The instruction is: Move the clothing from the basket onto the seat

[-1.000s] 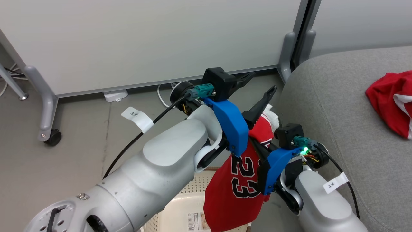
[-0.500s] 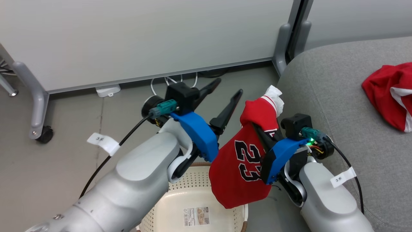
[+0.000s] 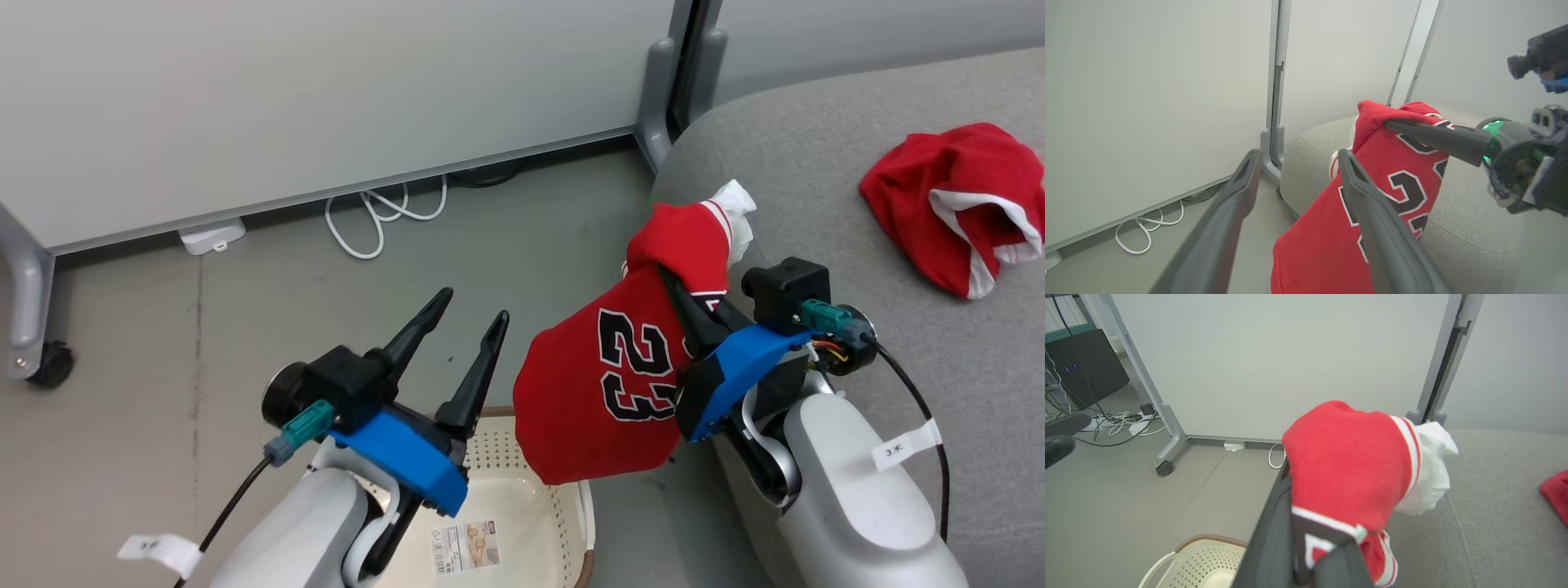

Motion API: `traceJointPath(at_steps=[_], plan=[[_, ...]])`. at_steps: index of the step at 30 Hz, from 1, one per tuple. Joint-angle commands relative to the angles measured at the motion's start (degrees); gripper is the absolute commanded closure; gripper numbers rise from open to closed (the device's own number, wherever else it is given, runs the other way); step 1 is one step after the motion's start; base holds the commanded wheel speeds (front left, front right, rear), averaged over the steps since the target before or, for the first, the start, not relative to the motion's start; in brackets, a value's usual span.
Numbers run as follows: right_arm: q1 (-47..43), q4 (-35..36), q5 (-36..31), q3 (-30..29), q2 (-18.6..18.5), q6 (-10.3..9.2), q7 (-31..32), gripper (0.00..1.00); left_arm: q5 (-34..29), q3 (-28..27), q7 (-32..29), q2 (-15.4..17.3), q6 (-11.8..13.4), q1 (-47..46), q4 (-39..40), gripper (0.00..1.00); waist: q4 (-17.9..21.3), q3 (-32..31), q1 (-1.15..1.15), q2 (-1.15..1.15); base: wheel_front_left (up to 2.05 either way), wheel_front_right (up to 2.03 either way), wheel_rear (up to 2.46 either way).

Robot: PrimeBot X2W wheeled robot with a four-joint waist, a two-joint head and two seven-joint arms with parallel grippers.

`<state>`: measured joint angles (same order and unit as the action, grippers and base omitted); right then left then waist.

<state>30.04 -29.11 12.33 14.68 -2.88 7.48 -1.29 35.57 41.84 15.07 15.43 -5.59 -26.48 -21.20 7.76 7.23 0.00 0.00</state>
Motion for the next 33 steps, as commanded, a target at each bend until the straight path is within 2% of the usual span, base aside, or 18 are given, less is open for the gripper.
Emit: traceJointPath(at_steps=[1, 7, 14, 25, 33], plan=[[-0.8, 0.7, -0.3, -0.1, 0.0, 0.03, 0.2, 1.00, -0.7, -0.8, 0.1, 0.3, -0.1, 0.7, 0.6, 0.00, 0.8, 0.2, 0.00, 0.00, 0.00, 0.00, 0.00], [-3.4, 6.6, -0.5, -0.3, 0.0, 0.03, 2.6, 1.00, -6.7, -8.3, 0.1, 0.2, -0.9, 8.8, 5.1, 0.00, 4.4, 0.6, 0.00, 0.00, 0.00, 0.00, 0.00], [-6.8, 11.3, -0.5, -0.8, 0.0, 0.03, 4.6, 1.00, -10.8, -13.9, 0.1, -1.2, -1.6, 15.3, 6.9, 0.00, 8.8, 0.7, 0.00, 0.00, 0.00, 0.00, 0.00], [-10.9, 14.6, -0.6, -2.6, 0.0, 0.03, 5.5, 1.00, -12.8, -15.4, 0.1, -1.9, -1.9, 16.3, 7.3, 0.00, 15.0, 0.4, 0.00, 0.00, 0.00, 0.00, 0.00], [-13.0, 16.0, -0.9, -3.4, 0.0, 0.03, 6.0, 1.00, -12.0, -14.4, 0.1, -1.4, -1.9, 15.7, 7.0, 0.00, 17.1, 0.4, 0.00, 0.00, 0.00, 0.00, 0.00]])
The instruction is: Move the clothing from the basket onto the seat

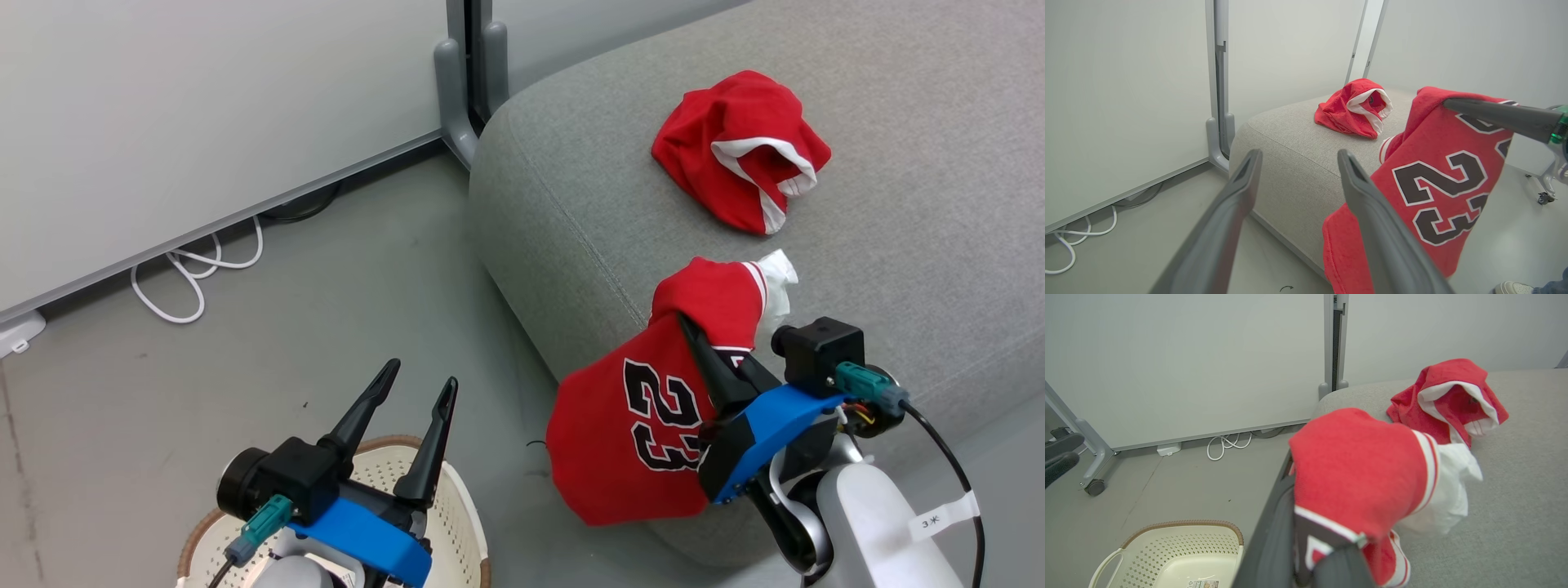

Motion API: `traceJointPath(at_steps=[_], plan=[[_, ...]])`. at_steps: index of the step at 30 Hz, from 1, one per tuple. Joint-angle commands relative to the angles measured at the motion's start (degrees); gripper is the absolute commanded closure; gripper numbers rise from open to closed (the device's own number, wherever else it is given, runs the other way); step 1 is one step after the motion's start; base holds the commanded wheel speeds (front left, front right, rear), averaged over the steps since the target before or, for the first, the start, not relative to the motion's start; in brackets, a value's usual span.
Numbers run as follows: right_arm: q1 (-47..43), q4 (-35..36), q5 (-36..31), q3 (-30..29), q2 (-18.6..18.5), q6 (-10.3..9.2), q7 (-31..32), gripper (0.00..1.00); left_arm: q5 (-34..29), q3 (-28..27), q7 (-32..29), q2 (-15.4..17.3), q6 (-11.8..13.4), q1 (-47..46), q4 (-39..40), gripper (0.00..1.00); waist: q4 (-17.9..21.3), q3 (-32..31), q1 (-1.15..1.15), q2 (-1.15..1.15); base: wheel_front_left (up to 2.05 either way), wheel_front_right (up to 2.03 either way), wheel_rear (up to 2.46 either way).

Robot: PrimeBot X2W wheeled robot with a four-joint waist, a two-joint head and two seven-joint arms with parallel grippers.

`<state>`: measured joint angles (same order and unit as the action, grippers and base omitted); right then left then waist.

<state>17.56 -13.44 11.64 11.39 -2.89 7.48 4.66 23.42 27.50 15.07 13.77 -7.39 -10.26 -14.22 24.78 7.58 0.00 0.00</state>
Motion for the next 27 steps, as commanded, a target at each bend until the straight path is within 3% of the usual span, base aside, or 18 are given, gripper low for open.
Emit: traceJointPath(at_steps=[1, 15, 27], plan=[[-0.6, 0.5, -0.3, -0.2, 0.0, 0.03, 0.1, 1.00, 0.2, 0.0, 0.1, 0.3, -0.1, -0.5, 0.0, 0.00, 0.1, 0.1, 0.00, 0.00, 0.00, 0.00, 0.00], [-0.3, 1.4, 0.1, -1.1, 0.0, 0.03, -0.1, 1.00, 0.6, 0.4, 0.1, 0.4, -0.1, -1.7, 0.0, 0.00, -0.8, 1.1, 0.00, 0.00, 0.00, 0.00, 0.00], [10.1, 2.4, -1.3, -6.2, -0.4, 0.03, 1.7, 1.00, -0.5, 0.6, 0.1, 1.9, -0.1, -4.6, 1.9, 0.00, -2.4, 6.9, 0.00, 0.00, 0.00, 0.00, 0.00]])
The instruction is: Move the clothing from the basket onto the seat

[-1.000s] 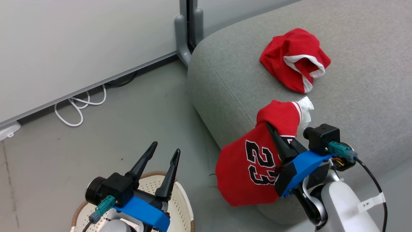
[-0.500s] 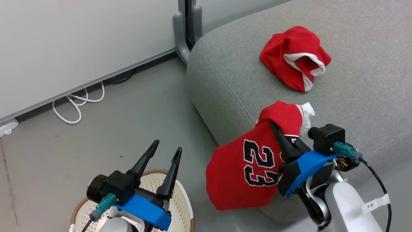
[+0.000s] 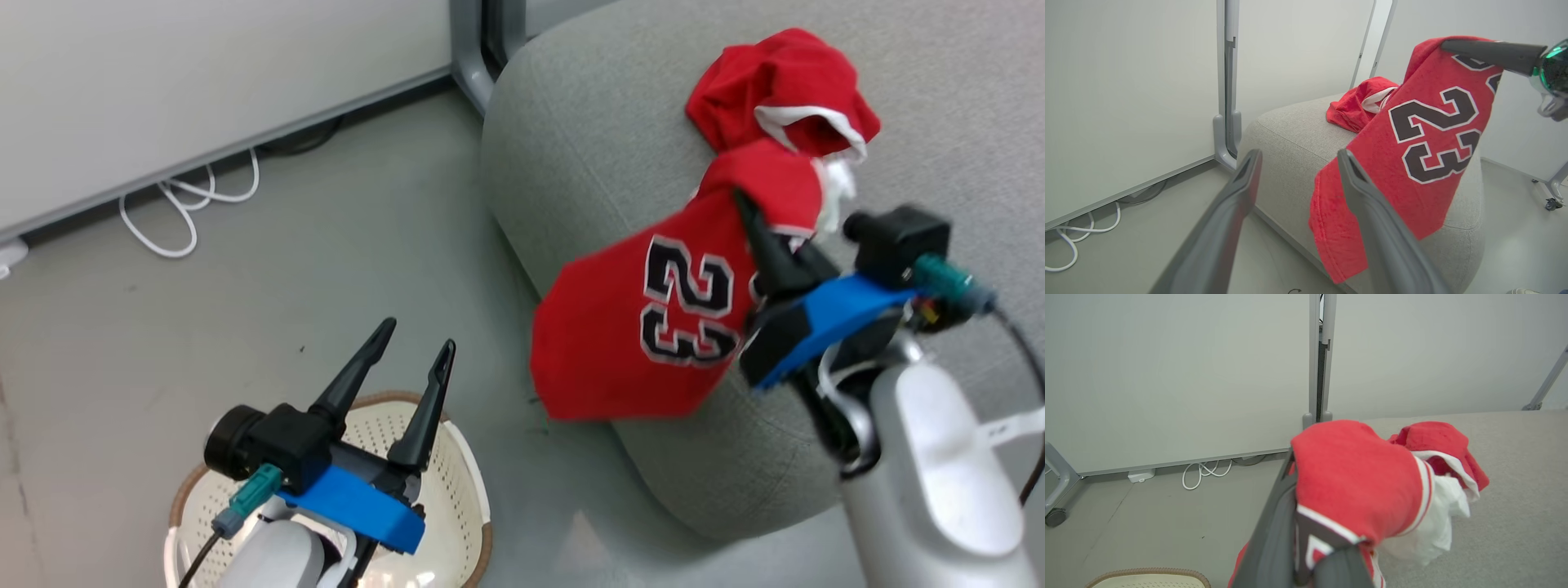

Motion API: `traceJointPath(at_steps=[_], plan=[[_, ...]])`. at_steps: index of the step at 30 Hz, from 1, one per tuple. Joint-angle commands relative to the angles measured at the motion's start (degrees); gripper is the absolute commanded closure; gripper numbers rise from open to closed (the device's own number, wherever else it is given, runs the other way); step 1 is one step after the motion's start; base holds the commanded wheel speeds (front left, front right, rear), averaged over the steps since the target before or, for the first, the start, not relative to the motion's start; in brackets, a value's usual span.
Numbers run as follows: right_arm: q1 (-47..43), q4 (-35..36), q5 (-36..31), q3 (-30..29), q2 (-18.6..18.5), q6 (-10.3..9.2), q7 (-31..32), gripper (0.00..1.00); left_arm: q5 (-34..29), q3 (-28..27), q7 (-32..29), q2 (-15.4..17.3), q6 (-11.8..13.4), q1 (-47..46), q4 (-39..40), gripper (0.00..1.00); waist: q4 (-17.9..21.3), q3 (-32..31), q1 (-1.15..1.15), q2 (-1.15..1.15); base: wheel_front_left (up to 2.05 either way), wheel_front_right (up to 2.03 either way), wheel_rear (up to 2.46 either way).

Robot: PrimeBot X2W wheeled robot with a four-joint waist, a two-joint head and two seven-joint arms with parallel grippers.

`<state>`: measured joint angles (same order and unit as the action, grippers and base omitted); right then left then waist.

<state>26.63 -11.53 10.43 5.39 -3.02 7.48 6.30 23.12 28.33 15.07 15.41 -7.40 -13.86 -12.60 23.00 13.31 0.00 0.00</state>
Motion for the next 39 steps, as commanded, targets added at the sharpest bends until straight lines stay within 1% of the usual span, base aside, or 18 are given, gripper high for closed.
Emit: traceJointPath(at_steps=[1, 7, 8, 9, 12, 17, 18, 19, 21, 26, 27, 30, 31, 34, 39], plan=[[2.4, 0.5, 0.1, -1.0, -0.8, 0.03, 0.7, 1.00, -0.4, -0.3, 0.1, 0.5, -0.1, -1.4, 0.5, 0.00, -0.9, 1.8, 0.00, 0.00, 0.00, 0.00, 0.00], [12.5, 1.1, 1.8, -6.3, -6.2, 0.03, 4.9, 1.00, -1.4, -0.8, 0.1, 1.7, -0.1, -3.6, 2.5, 0.00, -2.7, 7.0, 0.00, 0.00, 0.00, 0.00, 0.00], [14.3, 1.2, 2.3, -7.6, -7.1, 0.03, 5.6, 1.00, -1.7, -1.2, 0.1, 1.7, -0.1, -3.9, 3.1, 0.00, -3.0, 7.9, 0.00, 0.00, 0.00, 0.00, 0.00], [18.2, 1.8, 4.1, -10.5, -8.4, 0.03, 7.0, 1.00, -2.3, -1.5, 0.1, 2.0, -0.1, -4.4, 4.3, 0.00, -3.7, 10.0, 0.00, 0.00, 0.00, 0.00, 0.00], [23.8, 2.5, 4.3, -14.8, -11.4, 0.02, 8.9, 1.00, -3.1, -2.1, 0.1, 2.4, -0.1, -4.9, 6.0, 0.00, -4.8, 12.6, 0.00, 0.00, 0.00, 0.00, 0.00], [31.9, 2.3, 3.5, -21.3, -16.4, 0.03, 12.1, 1.00, -4.3, -3.1, 0.1, 2.5, -0.1, -6.5, 8.8, 0.00, -7.2, 17.0, 0.00, 0.00, 0.00, 0.00, 0.00], [31.9, 2.3, 3.5, -21.3, -16.4, 0.03, 12.1, 1.00, -4.3, -3.1, 0.1, 2.5, -0.1, -6.5, 8.8, 0.00, -7.2, 17.0, 0.00, 0.00, 0.00, 0.00, 0.00], [34.5, 1.5, 2.5, -23.4, -18.5, 0.03, 12.8, 1.00, -4.7, -3.1, 0.1, 2.4, -0.1, -7.1, 9.7, 0.00, -8.2, 18.5, 0.00, 0.00, 0.00, 0.00, 0.00], [36.4, 0.6, 1.6, -25.2, -20.4, 0.03, 13.1, 1.00, -5.1, -3.1, 0.1, 2.2, -0.1, -8.0, 10.7, 0.00, -9.5, 20.0, 0.00, 0.00, 0.00, 0.00, 0.00], [37.2, -1.8, -0.3, -28.0, -23.7, 0.03, 12.7, 1.00, -5.7, -3.3, 0.1, 1.8, -0.1, -9.5, 12.6, 0.00, -11.7, 23.2, 0.00, 0.00, 0.00, 0.00, 0.00], [35.9, -2.5, -1.1, -27.5, -25.1, 0.03, 12.9, 1.00, -5.8, -3.5, 0.1, 1.6, -0.1, -10.0, 13.1, 0.00, -12.3, 24.3, 0.00, 0.00, 0.00, 0.00, 0.00], [33.2, -5.3, -2.0, -28.4, -26.5, 0.02, 11.7, 1.00, -6.1, -4.1, 0.1, 1.7, -0.1, -10.9, 14.3, 0.00, -13.5, 26.4, 0.00, 0.00, 0.00, 0.00, 0.00], [32.5, -6.3, -2.4, -29.5, -26.7, 0.01, 11.2, 1.00, -6.1, -4.2, 0.1, 1.8, -0.1, -11.1, 14.6, 0.00, -13.9, 27.1, 0.00, 0.00, 0.00, 0.00, 0.00], [30.3, -9.5, -2.9, -31.4, -25.7, 0.02, 9.8, 1.00, -6.5, -4.7, 0.1, 1.9, -0.1, -11.6, 15.6, 0.00, -14.7, 28.6, 0.00, 0.00, 0.00, 0.00, 0.00], [28.8, -14.6, -3.5, -32.8, -25.1, 0.02, 7.4, 1.00, -7.0, -4.8, 0.1, 2.3, -0.1, -12.1, 16.8, 0.00, -15.3, 30.5, 0.00, 0.00, 0.00, 0.00, 0.00]])
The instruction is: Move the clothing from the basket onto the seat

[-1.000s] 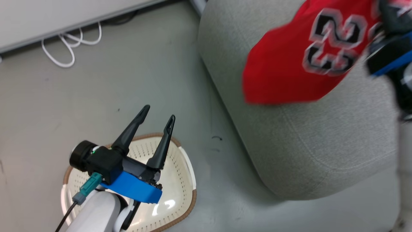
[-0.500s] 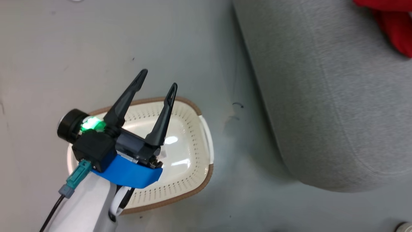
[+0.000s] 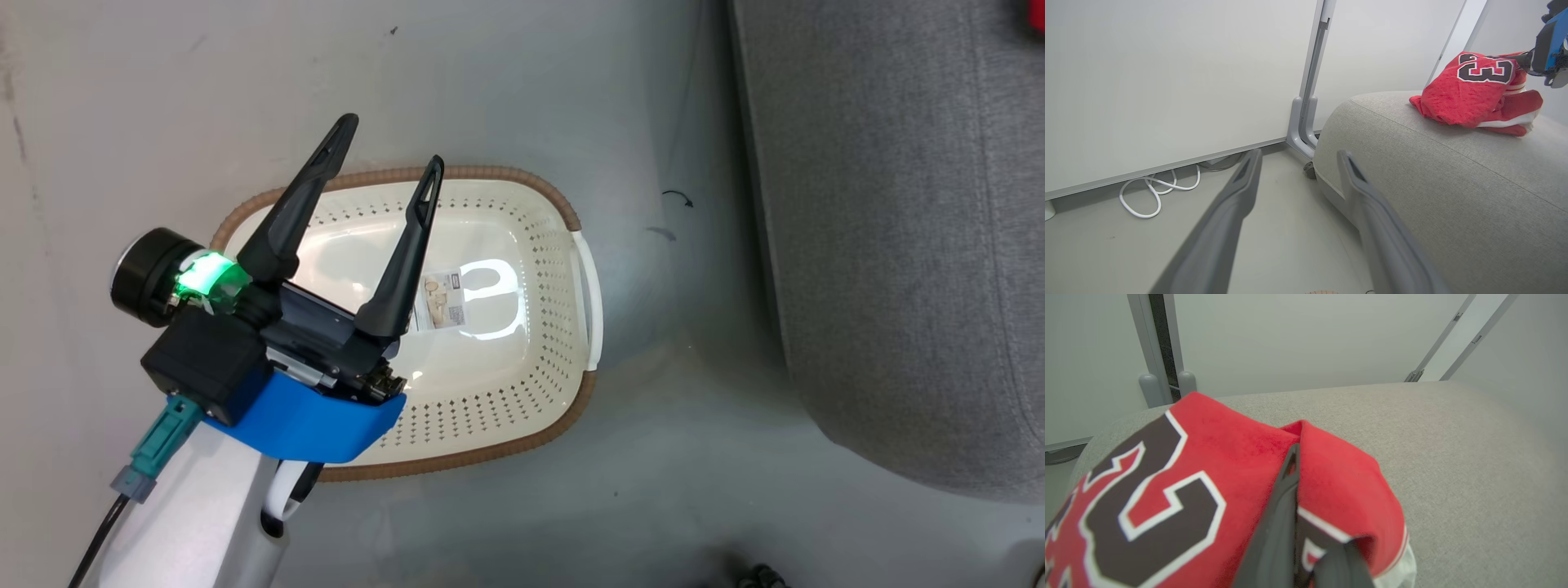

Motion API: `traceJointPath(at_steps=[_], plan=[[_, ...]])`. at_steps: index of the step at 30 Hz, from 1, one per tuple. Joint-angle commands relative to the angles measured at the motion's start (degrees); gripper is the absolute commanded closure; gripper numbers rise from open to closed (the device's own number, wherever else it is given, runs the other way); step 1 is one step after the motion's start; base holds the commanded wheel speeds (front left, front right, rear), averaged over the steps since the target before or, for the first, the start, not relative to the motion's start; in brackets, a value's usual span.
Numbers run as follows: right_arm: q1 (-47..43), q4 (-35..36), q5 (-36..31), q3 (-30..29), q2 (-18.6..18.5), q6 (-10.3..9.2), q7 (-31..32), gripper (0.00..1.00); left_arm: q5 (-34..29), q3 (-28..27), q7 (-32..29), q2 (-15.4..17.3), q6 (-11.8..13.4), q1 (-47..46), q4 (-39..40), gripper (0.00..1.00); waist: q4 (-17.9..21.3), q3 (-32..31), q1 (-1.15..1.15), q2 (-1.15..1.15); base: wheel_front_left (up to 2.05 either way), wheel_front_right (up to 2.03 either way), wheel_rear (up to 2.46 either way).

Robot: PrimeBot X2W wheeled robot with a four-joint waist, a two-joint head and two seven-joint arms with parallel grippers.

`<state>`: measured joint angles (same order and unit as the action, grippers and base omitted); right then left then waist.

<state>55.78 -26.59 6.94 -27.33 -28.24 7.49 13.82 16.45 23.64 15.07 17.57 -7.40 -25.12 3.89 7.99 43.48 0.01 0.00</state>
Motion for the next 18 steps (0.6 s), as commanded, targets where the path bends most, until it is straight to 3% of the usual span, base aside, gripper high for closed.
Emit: traceJointPath(at_steps=[1, 4, 5, 6, 7, 18], plan=[[-0.6, -0.6, -0.3, -0.2, 0.2, 0.01, -0.5, 1.00, -0.4, -0.2, 0.1, 0.2, -0.1, -0.9, 0.4, 0.00, -0.3, 0.6, -0.01, 0.00, 0.00, 0.00, 0.00], [-1.0, -3.5, -1.4, -0.4, 0.8, 0.01, -1.6, 1.00, -0.5, -0.2, 0.1, 0.4, -0.1, -0.9, 0.2, 0.00, -0.1, 0.7, -0.01, 0.00, 0.00, 0.00, 0.00], [-0.9, -4.2, -1.7, -0.3, 1.1, 0.01, -2.2, 0.94, -0.5, -0.3, 0.1, 0.4, -0.1, -0.9, 0.1, 0.00, 0.0, 0.6, -0.01, 0.00, 0.00, 0.00, 0.00], [-0.9, -5.0, -2.0, 0.0, 1.4, 0.01, -2.7, 0.40, -0.5, -0.3, 0.1, 0.4, -0.1, -0.8, -0.1, 0.00, 0.2, 0.4, -0.01, 0.00, 0.00, 0.00, 0.00], [-0.8, -5.7, -2.1, 0.3, 1.7, 0.01, -3.4, 0.00, -0.5, -0.2, 0.1, 0.4, -0.1, -0.8, -0.3, 0.00, 0.3, 0.1, -0.01, 0.00, 0.00, 0.00, 0.00], [-5.6, -9.4, 0.1, 6.2, 4.8, 0.01, -8.2, 0.00, 1.4, 0.1, 0.1, -1.4, -0.1, 1.6, -3.8, 0.00, 2.0, -8.6, -0.01, 0.00, 0.00, 0.00, 0.00]])
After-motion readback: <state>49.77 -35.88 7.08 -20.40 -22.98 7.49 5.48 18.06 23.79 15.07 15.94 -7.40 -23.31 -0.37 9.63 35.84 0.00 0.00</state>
